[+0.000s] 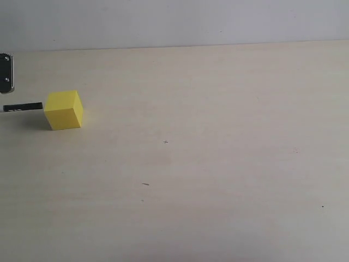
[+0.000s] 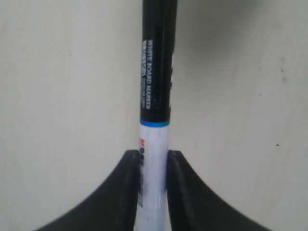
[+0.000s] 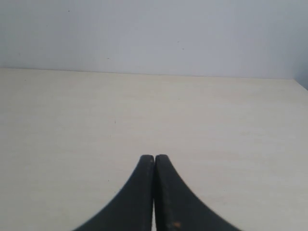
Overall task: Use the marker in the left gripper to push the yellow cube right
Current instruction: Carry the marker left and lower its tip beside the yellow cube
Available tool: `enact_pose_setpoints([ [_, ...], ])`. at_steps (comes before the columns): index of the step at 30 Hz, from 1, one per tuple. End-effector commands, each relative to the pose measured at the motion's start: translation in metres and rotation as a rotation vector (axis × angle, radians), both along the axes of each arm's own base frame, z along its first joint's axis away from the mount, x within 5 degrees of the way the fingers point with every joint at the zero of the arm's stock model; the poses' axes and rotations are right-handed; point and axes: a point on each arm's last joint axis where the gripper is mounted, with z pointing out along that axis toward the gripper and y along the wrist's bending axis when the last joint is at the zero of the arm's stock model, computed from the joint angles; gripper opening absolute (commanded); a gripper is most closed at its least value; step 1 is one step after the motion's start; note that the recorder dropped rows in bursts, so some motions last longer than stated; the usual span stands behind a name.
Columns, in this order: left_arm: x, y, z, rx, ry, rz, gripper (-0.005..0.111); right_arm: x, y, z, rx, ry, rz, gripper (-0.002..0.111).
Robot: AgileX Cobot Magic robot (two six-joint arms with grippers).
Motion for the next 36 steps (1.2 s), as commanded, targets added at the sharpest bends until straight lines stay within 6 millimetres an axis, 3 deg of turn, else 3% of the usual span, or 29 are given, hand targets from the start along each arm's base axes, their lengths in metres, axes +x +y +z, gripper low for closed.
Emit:
enact_pose_setpoints([
  [1, 0.0035, 0.0020, -0.0039, -0.007, -0.011, -0.011, 0.000, -0.0002, -0.0005, -0.0008, -0.006, -0.006, -0.006, 0.000],
  [14, -0.0017, -0.0007, 0.0039, -0.069, 0.010, 0.075, 0.000, -0.0002, -0.0004, -0.0008, -0.006, -0.007, -0.004, 0.000],
  [36, 0.0029, 0.0019, 0.0016, -0.010, -0.023, -0.019, 0.000, -0.0001, -0.0004, -0.0002, -0.005, -0.013, -0.004, 0.000],
])
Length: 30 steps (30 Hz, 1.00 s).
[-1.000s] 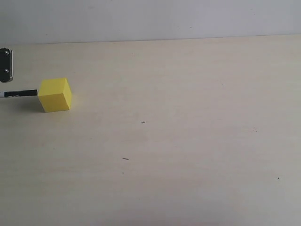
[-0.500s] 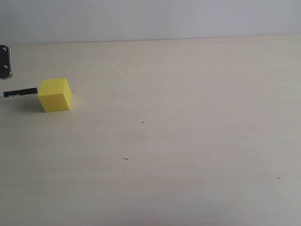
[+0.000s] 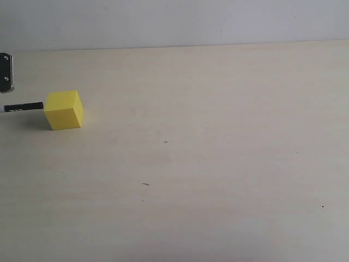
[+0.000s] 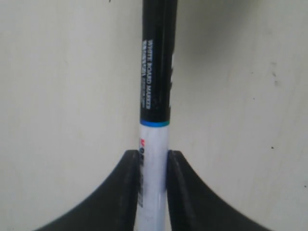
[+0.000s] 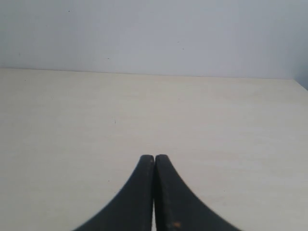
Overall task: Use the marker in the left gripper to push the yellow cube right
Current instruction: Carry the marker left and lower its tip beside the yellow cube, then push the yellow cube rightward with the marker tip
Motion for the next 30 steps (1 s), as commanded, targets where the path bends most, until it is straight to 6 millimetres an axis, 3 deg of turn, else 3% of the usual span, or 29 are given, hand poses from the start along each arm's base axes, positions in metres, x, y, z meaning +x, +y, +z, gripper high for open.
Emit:
enact_pose_setpoints([
  [1, 0.003, 0.002, 0.000, 0.007, -0.025, -0.006, 0.000, 0.000, 0.000, 0.000, -0.005, -0.013, -0.004, 0.000],
  [6, 0.006, 0.010, -0.008, -0.012, -0.047, 0.060, 0.000, 0.000, 0.000, 0.000, -0.005, -0.013, -0.004, 0.000],
  [21, -0.004, 0.005, -0.012, -0.008, 0.086, 0.002, 0.000, 0.000, 0.000, 0.000, -0.005, -0.013, -0.004, 0.000],
  [25, -0.002, -0.020, -0.013, -0.005, 0.089, -0.072, 0.000, 0.000, 0.000, 0.000, -0.005, -0.013, -0.004, 0.000],
  [30, 0.002, -0.079, -0.011, -0.067, 0.032, -0.157, 0.000, 0.000, 0.000, 0.000, -0.005, -0.013, -0.004, 0.000],
])
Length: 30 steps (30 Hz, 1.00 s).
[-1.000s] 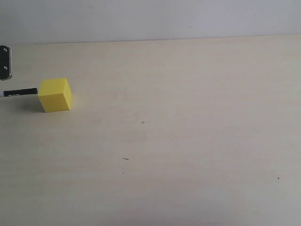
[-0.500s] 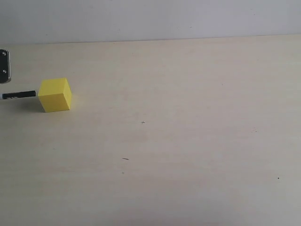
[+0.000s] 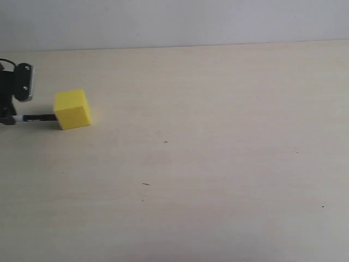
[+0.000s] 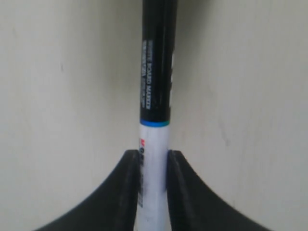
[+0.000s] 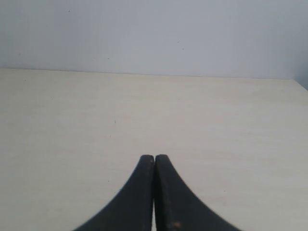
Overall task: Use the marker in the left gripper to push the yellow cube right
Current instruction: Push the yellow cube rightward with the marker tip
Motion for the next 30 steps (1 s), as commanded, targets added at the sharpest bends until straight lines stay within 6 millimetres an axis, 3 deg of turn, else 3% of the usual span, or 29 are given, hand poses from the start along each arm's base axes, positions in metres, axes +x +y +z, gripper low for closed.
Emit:
enact_pose_setpoints([
  [1, 0.003, -0.042, 0.003, -0.056, -0.053, -0.053, 0.000, 0.000, 0.000, 0.000, -0.005, -0.013, -0.004, 0.000],
  [12, 0.007, -0.018, 0.003, -0.075, -0.075, 0.092, 0.000, 0.000, 0.000, 0.000, -0.005, -0.013, -0.004, 0.000],
  [23, 0.006, -0.096, 0.008, -0.099, -0.189, -0.127, 0.000, 0.000, 0.000, 0.000, -0.005, -0.013, -0.004, 0.000],
  [26, 0.006, -0.097, 0.008, -0.111, -0.187, -0.100, 0.000, 0.000, 0.000, 0.000, -0.005, -0.013, -0.004, 0.000],
  [30, 0.009, -0.084, 0.008, -0.113, -0.194, -0.055, 0.000, 0.000, 0.000, 0.000, -0.005, -0.013, -0.004, 0.000],
])
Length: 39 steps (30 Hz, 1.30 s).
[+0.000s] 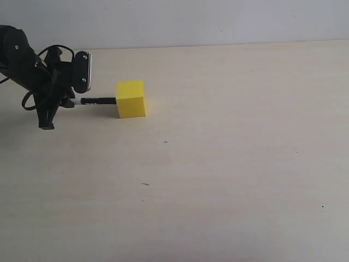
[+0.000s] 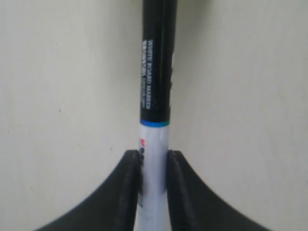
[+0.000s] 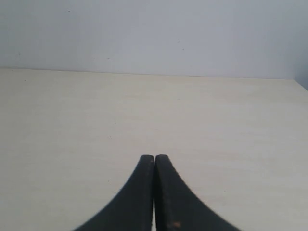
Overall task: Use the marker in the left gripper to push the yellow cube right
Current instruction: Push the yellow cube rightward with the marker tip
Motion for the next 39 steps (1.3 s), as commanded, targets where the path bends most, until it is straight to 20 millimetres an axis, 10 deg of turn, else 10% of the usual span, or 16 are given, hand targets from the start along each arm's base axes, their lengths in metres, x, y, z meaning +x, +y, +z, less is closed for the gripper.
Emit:
enact_pose_setpoints([
  [1, 0.006, 0.013, 0.002, -0.022, -0.021, 0.062, 0.000, 0.000, 0.000, 0.000, -0.005, -0.013, -0.004, 0.000],
  [9, 0.017, 0.013, -0.003, -0.039, -0.060, 0.081, 0.000, 0.000, 0.000, -0.001, -0.006, -0.008, -0.004, 0.000],
  [19, 0.016, -0.054, -0.006, -0.067, -0.030, -0.021, 0.000, 0.000, 0.000, -0.001, -0.006, -0.008, -0.004, 0.000],
  [32, 0.016, -0.032, -0.008, -0.038, 0.069, 0.048, 0.000, 0.000, 0.000, -0.001, -0.006, -0.008, -0.004, 0.000],
  [39, 0.009, -0.070, -0.005, -0.049, 0.002, -0.064, 0.000, 0.000, 0.000, -0.001, -0.006, -0.008, -0.004, 0.000],
])
